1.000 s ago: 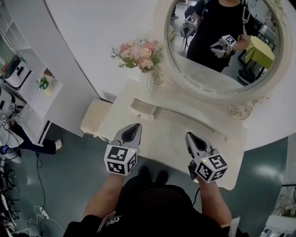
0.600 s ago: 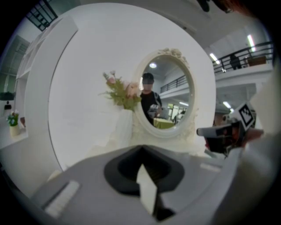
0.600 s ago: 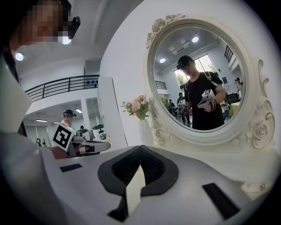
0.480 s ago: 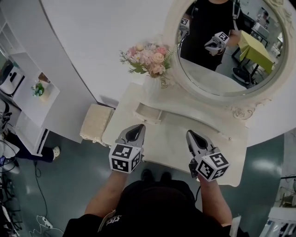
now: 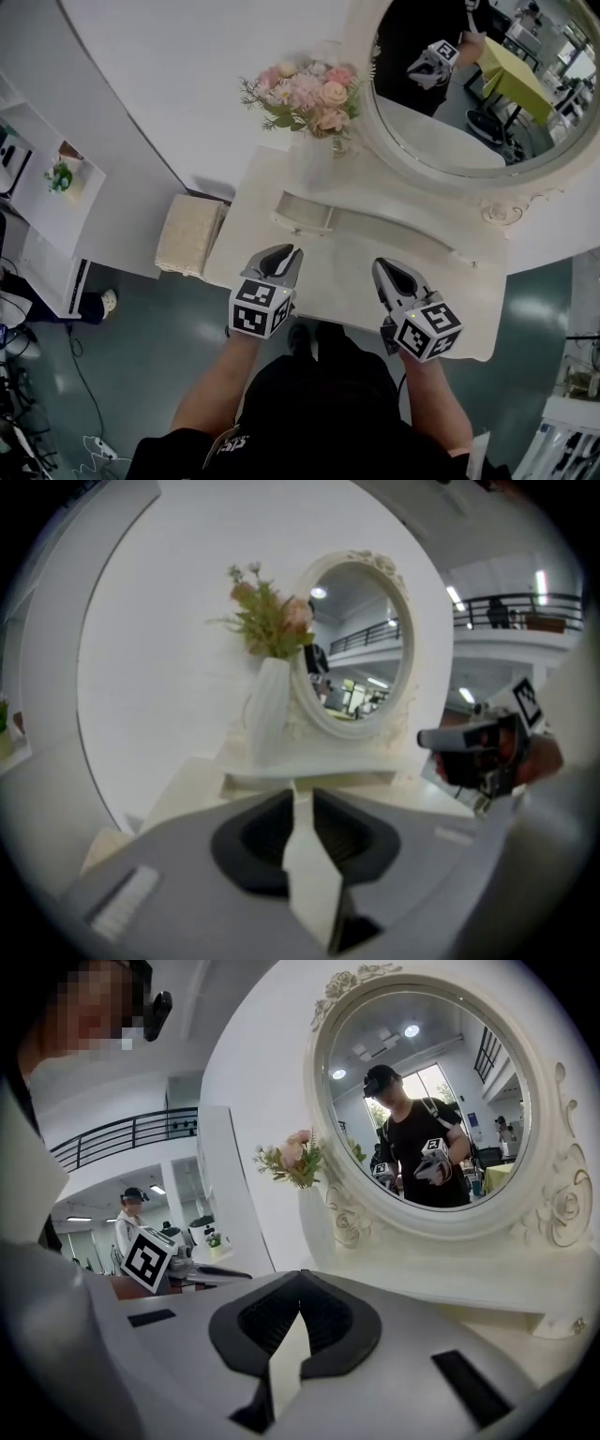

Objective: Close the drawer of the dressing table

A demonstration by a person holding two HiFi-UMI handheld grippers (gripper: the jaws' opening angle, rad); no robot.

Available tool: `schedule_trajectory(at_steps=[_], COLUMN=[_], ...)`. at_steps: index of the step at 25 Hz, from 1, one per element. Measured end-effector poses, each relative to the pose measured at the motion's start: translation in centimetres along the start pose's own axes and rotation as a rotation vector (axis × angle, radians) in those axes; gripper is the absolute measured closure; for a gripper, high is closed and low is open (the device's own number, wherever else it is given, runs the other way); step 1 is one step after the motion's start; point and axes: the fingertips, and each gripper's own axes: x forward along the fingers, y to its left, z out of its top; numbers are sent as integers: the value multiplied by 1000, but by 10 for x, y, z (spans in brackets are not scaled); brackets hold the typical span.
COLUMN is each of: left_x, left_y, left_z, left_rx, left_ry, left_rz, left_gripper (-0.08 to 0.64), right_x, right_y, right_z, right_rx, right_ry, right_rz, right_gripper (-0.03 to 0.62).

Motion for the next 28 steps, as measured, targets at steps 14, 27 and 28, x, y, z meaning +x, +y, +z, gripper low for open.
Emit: schedule_trajectory(at_steps=[14, 27, 28], left_x=[62, 104, 106], left_y=[28, 53, 54], left_z=[-43, -79, -80], left_rx=[-55, -76, -75], left_ry=[127, 232, 236], left_rz=[32, 83, 87], left_gripper=[439, 425, 425], right_x=[34, 51, 52], right_y=[-37, -58, -58], right_z=[-18, -26, -26], right_rx=[45, 58, 58], right_ry=[53, 107, 110], right_rz=[28, 35, 36], right_gripper=[597, 597, 597])
